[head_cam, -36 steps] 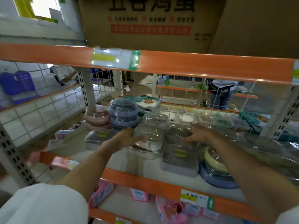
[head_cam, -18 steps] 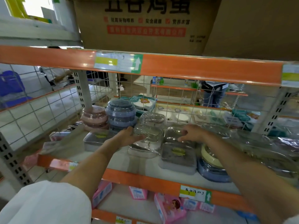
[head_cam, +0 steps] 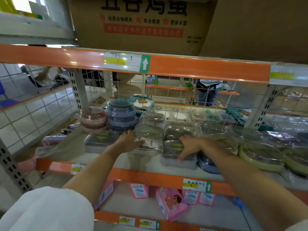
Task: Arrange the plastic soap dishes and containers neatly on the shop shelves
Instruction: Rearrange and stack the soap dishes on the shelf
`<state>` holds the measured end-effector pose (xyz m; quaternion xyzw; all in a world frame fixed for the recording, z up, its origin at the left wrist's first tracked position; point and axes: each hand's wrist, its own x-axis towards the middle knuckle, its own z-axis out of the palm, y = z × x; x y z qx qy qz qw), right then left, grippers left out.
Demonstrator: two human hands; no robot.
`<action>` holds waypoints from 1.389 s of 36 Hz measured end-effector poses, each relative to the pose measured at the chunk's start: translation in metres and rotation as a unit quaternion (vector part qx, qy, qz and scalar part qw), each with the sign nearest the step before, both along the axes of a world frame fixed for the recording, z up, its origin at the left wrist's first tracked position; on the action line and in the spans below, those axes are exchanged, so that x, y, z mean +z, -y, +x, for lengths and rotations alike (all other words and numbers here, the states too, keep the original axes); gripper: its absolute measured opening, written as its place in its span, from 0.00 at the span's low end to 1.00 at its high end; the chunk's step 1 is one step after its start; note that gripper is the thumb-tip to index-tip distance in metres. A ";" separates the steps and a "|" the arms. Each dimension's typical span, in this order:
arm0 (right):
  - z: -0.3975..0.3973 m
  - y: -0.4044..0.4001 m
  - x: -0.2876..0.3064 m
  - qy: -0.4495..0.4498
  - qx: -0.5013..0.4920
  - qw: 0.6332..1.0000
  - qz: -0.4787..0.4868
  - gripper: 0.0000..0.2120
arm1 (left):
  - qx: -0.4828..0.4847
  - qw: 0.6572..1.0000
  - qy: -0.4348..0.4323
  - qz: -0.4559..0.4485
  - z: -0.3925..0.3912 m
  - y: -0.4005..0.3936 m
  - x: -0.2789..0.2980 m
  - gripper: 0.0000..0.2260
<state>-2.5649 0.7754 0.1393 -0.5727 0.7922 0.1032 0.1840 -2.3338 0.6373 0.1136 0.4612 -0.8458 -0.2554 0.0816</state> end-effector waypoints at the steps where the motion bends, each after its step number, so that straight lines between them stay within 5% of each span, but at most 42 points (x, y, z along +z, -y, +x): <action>1: 0.000 -0.002 0.003 0.018 -0.013 1.000 -0.014 0.51 | -0.004 1.000 -0.001 -0.002 0.002 -0.001 0.000 0.35; 9: 0.002 -0.013 0.034 0.123 -0.071 0.988 -0.065 0.41 | -0.024 0.999 -0.028 0.024 0.014 0.008 0.003 0.37; 14: 0.020 -0.012 0.052 0.115 -0.046 0.988 -0.092 0.35 | -0.038 0.998 -0.046 0.024 0.019 0.004 0.008 0.36; 20: 0.045 0.001 0.071 0.182 -0.046 0.979 -0.082 0.21 | -0.063 0.996 -0.053 0.027 0.033 0.019 0.006 0.22; 23: 0.060 0.012 0.077 0.208 -0.044 0.974 -0.084 0.27 | -0.064 0.997 -0.053 -0.002 0.039 0.018 0.007 0.03; 26: 0.085 0.026 0.081 0.231 -0.033 0.969 -0.075 0.35 | -0.064 0.996 -0.053 -0.042 0.051 0.016 0.013 0.02; 33: 0.140 0.072 0.067 0.219 0.013 0.967 -0.128 0.32 | 0.025 0.996 -0.060 -0.067 0.103 0.033 0.017 0.21; 40: 0.185 0.119 0.046 0.108 0.077 0.967 -0.217 0.22 | 0.120 0.990 -0.044 -0.064 0.156 0.047 0.016 0.15; 44: 0.196 0.146 0.031 0.063 0.086 0.976 -0.191 0.41 | 0.106 0.991 -0.027 -0.079 0.163 0.049 0.018 0.14; 50: 0.211 0.168 0.014 0.082 0.089 0.971 -0.205 0.45 | 0.103 0.991 -0.024 -0.077 0.161 0.058 0.017 0.23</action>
